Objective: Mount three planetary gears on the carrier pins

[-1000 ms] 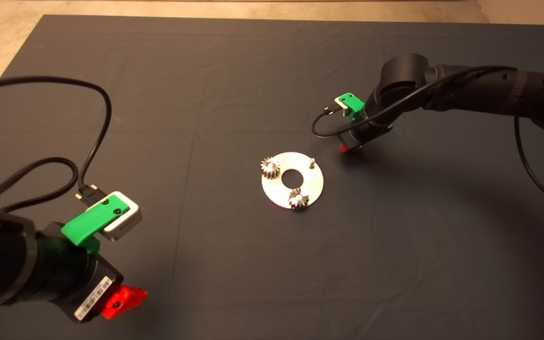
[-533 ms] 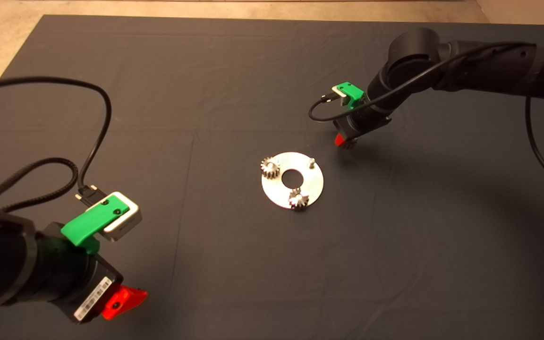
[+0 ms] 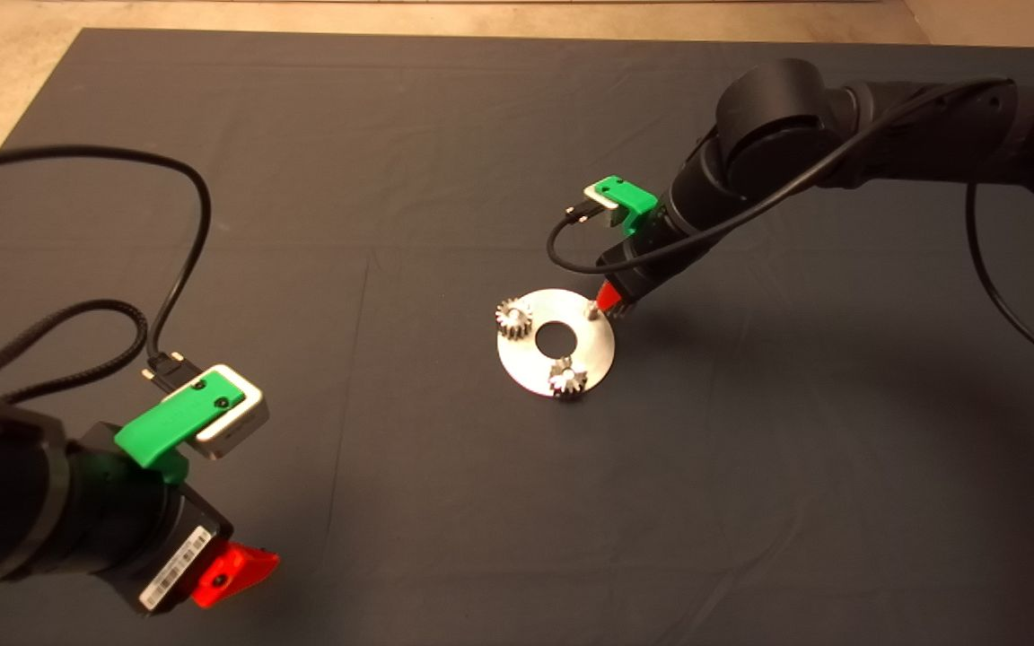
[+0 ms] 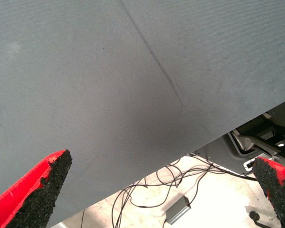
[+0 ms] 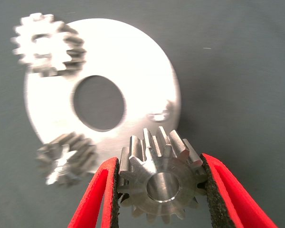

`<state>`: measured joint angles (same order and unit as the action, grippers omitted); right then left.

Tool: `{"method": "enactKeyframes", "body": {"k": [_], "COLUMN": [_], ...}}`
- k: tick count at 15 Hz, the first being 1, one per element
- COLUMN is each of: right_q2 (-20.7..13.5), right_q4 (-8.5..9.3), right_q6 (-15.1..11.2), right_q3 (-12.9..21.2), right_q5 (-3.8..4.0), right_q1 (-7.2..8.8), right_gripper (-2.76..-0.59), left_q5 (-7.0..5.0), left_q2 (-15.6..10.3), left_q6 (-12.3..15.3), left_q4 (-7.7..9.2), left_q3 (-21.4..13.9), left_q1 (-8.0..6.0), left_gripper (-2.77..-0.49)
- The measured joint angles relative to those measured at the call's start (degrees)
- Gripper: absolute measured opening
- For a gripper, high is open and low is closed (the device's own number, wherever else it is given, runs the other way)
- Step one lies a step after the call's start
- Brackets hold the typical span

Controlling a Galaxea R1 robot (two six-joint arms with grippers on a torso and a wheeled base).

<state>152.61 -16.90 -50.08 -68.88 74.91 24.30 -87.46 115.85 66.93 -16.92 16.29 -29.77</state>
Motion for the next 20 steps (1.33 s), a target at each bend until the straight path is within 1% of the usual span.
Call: {"method": "enactKeyframes", "body": {"k": [1,3,8,9,13,14,15,19,20], "right_q2": [0.1,0.0,-0.1,-0.1,0.2,0.7,1.5,4.0,4.5], "right_q4": [0.0,0.0,0.0,0.0,0.0,-0.02,-0.1,-0.22,-0.38], "right_q6": [0.0,0.0,0.1,0.1,0.1,0.1,0.3,0.5,0.5], "right_q3": [0.0,0.0,0.0,0.0,0.0,-0.1,-0.1,-0.1,-0.1], "right_q5": [-0.07,0.13,0.11,0.31,0.39,0.8,0.98,0.92,1.16], "right_q1": [0.01,0.01,0.01,0.01,0.01,0.0,-0.02,-0.02,-0.02], "right_gripper": [-2.39,-2.39,-2.39,-2.39,-2.39,-2.39,-2.39,-2.4,-2.4], "left_q5": [0.0,0.0,0.02,0.02,0.02,0.02,0.0,0.02,0.02], "left_q2": [0.0,0.0,0.0,0.0,0.0,0.0,0.0,0.0,0.0], "left_q6": [0.0,0.0,0.0,0.0,0.0,0.0,0.0,0.0,0.0], "left_q4": [0.0,0.0,0.02,0.02,0.06,0.11,0.11,0.15,0.15], "left_q3": [0.0,0.0,0.0,0.0,0.0,0.0,0.0,0.0,0.0], "left_q1": [-0.02,0.0,0.0,0.0,-0.02,0.0,0.0,0.0,0.0], "left_gripper": [-0.49,-0.49,-0.49,-0.49,-0.49,-0.49,-0.49,-0.49,-0.49]}}
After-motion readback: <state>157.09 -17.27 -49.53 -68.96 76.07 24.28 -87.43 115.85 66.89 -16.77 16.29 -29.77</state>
